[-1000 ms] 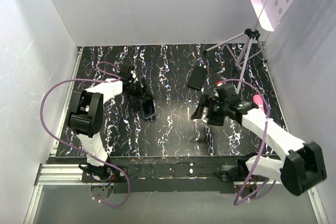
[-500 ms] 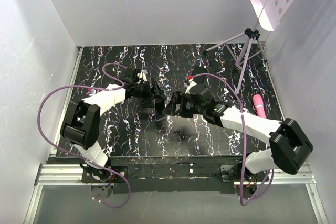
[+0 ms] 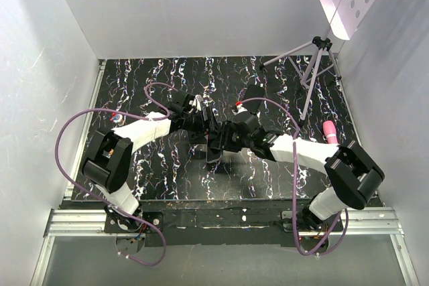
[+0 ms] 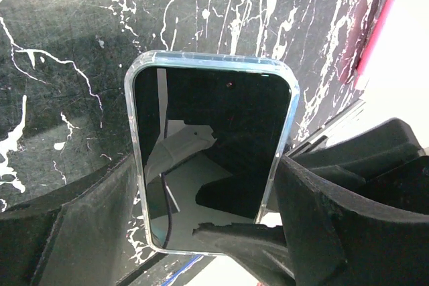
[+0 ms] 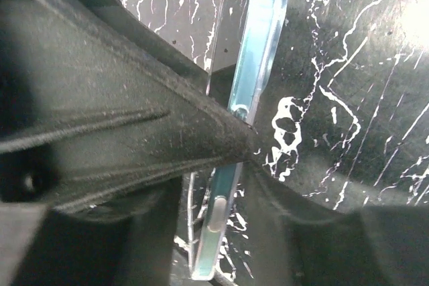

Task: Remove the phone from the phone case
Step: Pick up the phone at the center of the board.

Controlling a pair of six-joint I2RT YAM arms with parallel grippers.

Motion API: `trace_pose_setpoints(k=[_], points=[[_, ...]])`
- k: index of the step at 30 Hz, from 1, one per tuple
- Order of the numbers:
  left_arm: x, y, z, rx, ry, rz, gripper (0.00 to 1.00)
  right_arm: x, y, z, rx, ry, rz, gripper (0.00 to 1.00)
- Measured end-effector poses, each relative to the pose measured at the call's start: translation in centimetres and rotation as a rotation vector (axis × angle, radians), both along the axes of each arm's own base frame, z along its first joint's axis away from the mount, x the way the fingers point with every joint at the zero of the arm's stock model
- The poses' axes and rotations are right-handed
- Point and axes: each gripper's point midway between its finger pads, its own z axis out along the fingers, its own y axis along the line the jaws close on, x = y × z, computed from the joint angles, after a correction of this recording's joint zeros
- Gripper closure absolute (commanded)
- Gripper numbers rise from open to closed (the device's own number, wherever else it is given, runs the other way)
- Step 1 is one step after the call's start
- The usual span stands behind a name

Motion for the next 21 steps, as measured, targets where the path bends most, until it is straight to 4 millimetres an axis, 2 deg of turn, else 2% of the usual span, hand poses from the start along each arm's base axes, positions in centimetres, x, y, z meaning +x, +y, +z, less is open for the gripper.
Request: trace_pose_setpoints(k=[2,3,4,5,9,10,13,17,18,20,21], points=[[-0.2,-0.1,-0.2,0.010,-0.002,-0.002,1.00,0.0,0.0,0.0,0.002,0.004,-0.008,0.91],[-0.3,-0.1,-0.2,0.012,-0.003,-0.002,1.00,0.0,-0.1,-0.2,0.000,0.007,-0.016,0.98],[-0.3,-0.1,-0.1,0.010,-0.006,-0.003,0.93,-0.1,-0.2,-0.4,-0.002,0.017,-0.023,0.99],[-0.2,0.0,0.0,0.015,-0.018,-0.003,0.80,0.0,-0.3,-0.5,0.012,0.027,-0.036,0.99],[-0.1,0.3,0.9,0.024,-0.063,-0.008,0.11,0.1,0.0,0.2,0.050,0.010,-0.041,0.99],[-0.1,0.3,1.3,0.023,-0.081,-0.010,0.02,0.0,0.0,0.7,0.068,-0.003,-0.041,0.99],[0.0,0.5,3.7,0.003,-0.172,-0.021,0.02,-0.4,-0.3,1.7,0.114,-0.028,-0.038,0.99],[0.1,1.4,9.4,-0.038,-0.364,-0.006,0.02,-1.5,-1.4,1.7,0.127,-0.011,-0.035,0.99],[0.0,1.7,10.9,-0.047,-0.410,0.002,0.05,-1.7,-1.7,1.8,0.132,-0.009,-0.036,0.99],[-0.4,2.2,12.7,-0.065,-0.460,0.010,0.23,-1.9,-2.8,2.4,0.157,-0.011,-0.048,0.99],[-0.8,2.3,13.4,-0.080,-0.476,0.013,0.28,-1.9,-3.4,2.9,0.177,-0.017,-0.058,0.99]])
